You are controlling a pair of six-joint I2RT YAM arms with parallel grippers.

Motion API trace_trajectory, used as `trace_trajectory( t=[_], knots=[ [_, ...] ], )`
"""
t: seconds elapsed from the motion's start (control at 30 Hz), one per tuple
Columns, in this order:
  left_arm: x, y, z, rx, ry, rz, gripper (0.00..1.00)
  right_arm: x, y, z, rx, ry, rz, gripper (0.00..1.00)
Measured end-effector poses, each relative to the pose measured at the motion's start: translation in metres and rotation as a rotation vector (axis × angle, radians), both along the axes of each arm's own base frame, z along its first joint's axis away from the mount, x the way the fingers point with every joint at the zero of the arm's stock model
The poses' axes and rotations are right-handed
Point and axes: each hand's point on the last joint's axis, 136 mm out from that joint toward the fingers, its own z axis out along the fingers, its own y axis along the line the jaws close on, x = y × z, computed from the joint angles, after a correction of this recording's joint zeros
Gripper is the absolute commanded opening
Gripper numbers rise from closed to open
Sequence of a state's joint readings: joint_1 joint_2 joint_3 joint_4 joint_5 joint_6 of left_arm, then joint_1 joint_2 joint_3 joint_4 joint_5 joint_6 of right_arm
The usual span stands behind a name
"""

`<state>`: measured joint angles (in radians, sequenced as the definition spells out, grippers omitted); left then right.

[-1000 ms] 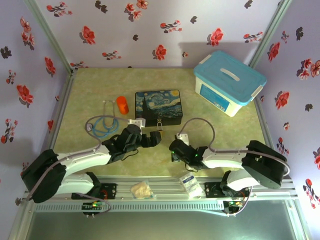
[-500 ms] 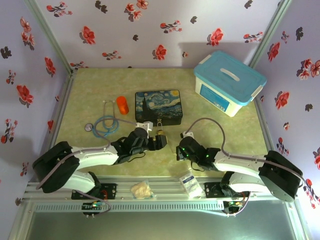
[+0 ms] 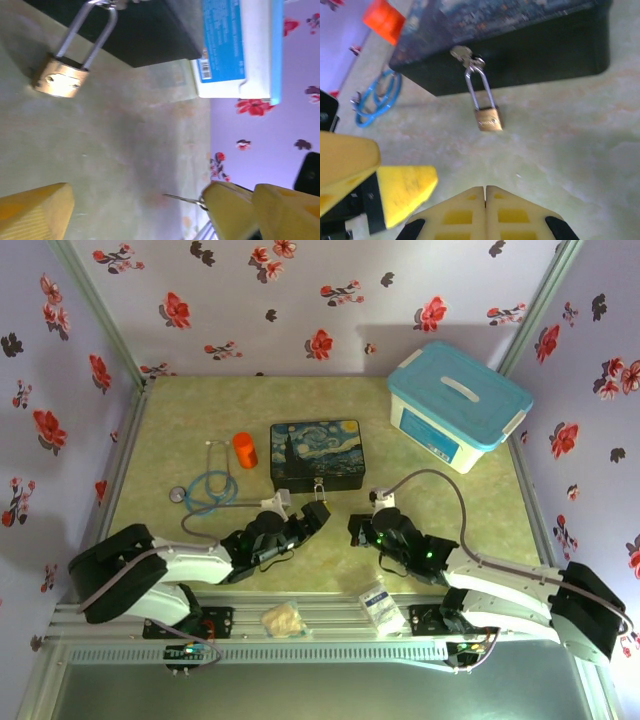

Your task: Unlock a padlock with a key

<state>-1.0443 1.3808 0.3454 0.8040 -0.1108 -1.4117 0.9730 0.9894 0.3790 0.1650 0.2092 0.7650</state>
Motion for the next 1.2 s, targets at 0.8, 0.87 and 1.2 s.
trace_trajectory(
  t=[0.8, 0.87, 1.2],
  knots=[
    [0.003, 0.004, 0.047, -0.269, 0.147, 0.165, 1.00, -0.012, 0.086, 0.032, 0.186, -0.144, 0.221, 0.00],
    [0.004, 0.004, 0.047, -0.284, 0.153, 0.169, 0.97, -0.013, 0.090, 0.030, 0.187, -0.147, 0.227, 0.00],
    [0.004, 0.014, 0.034, -0.274, 0.166, 0.202, 0.79, -0.011, 0.092, 0.029, 0.193, -0.158, 0.207, 0.00]
  ],
)
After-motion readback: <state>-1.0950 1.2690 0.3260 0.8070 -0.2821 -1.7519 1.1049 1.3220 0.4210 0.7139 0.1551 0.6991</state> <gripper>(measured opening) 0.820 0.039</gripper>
